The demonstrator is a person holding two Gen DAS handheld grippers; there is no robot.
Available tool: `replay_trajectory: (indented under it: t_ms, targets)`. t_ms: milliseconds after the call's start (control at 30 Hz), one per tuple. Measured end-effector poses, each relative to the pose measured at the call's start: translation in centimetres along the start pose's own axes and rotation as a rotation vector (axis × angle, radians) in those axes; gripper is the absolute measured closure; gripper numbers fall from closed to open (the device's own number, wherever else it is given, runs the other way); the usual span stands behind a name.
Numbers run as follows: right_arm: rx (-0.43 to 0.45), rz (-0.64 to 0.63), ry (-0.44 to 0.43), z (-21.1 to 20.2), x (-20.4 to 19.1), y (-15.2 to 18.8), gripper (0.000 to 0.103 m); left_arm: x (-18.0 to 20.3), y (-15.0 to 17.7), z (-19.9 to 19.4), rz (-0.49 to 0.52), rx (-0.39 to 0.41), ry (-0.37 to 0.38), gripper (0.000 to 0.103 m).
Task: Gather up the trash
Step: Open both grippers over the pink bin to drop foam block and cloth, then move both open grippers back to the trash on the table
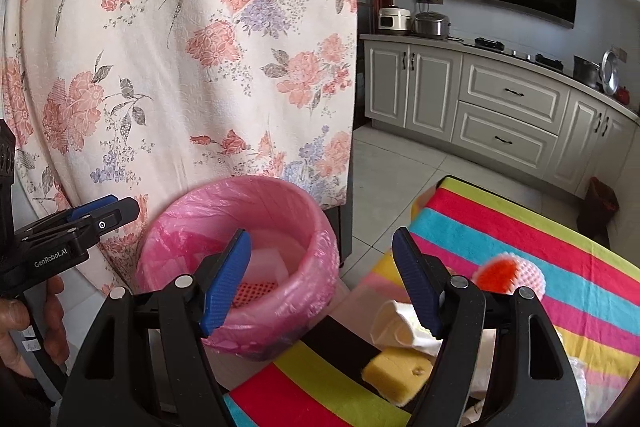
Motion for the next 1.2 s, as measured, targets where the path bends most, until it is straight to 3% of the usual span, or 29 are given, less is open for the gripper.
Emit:
replay_trajectory:
  t_ms: [833, 1200]
  targets:
    - [-0.003, 0.189, 0.250, -11.1, 13.7, 9.6, 0.029, 11.3, 4.0, -0.9, 0.129, -0.072, 0.115, 0.046]
    - [-0.030, 0.273, 0.305, -12.6, 18.1, 13.2, 0.029, 15.6, 5.5, 0.2, 0.186, -0.130, 0.153, 0.041]
Point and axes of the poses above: each gripper's, at about its wrist camera, not at the fingertips, and z roughly the way its jaws point, x to its right, y to its underside, the point moved 1 cm from there along z, roughly the way its jaws point, and after that the axes turned 5 degrees about x, right-handed, at the moved point
